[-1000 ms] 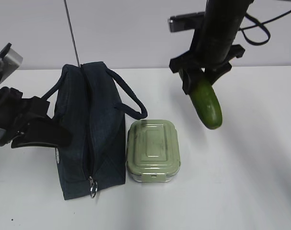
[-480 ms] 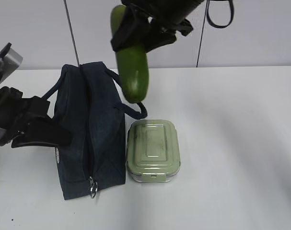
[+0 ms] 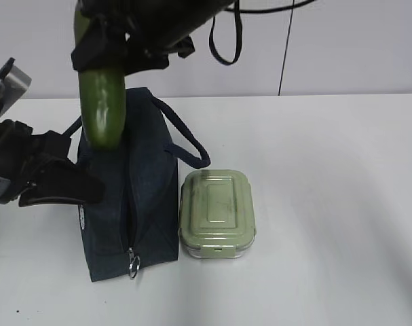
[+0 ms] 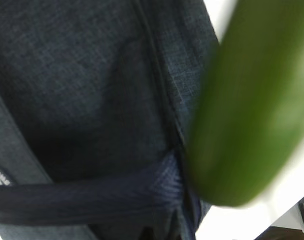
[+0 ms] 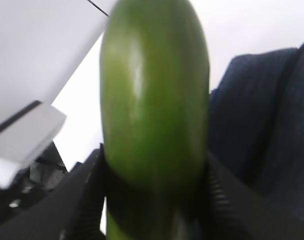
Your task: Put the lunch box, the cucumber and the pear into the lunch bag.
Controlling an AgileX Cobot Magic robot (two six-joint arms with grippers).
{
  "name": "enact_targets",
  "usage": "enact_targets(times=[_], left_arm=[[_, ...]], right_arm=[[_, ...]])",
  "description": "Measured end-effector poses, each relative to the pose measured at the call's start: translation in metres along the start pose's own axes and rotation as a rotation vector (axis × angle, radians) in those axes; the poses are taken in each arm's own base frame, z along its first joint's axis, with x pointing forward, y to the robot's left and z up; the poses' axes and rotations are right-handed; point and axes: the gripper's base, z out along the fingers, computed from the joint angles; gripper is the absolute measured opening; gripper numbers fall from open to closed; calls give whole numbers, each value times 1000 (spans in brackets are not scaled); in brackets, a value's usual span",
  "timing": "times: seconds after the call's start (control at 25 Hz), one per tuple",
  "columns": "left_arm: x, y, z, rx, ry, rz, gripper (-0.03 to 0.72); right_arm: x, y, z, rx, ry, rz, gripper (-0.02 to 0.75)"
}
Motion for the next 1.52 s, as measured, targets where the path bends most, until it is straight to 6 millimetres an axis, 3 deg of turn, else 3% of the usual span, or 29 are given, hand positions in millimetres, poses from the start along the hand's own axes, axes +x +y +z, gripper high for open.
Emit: enact_targets(times=[0.24,0.48,0.68,0.96,1.12,1.36,1.52], left_arm=[[1,-3,-4,-2,-6,26,-13],[6,-16,-25,-35,-55,131,-13],[6,-19,-30,-43,-77,155,-14],[4,-16,-27,-60,-85,148,-14],[3,-15,-26,-64,-86,144,-14],[3,-14,-26,-67,-90,144,-14],[3,-14,-26,-68,-91,144,-14]], right_arm=[[22,-43,43,87,122,50,374],[34,-62,50,216,215,53,374],[36,-63,51,212,233,65,389],[39,-55,52,127,261,128,529],[37,-49,49,99,280,129,546],[20,-39,29,68,301,92,547],[5,-44,11,145,259,45,547]])
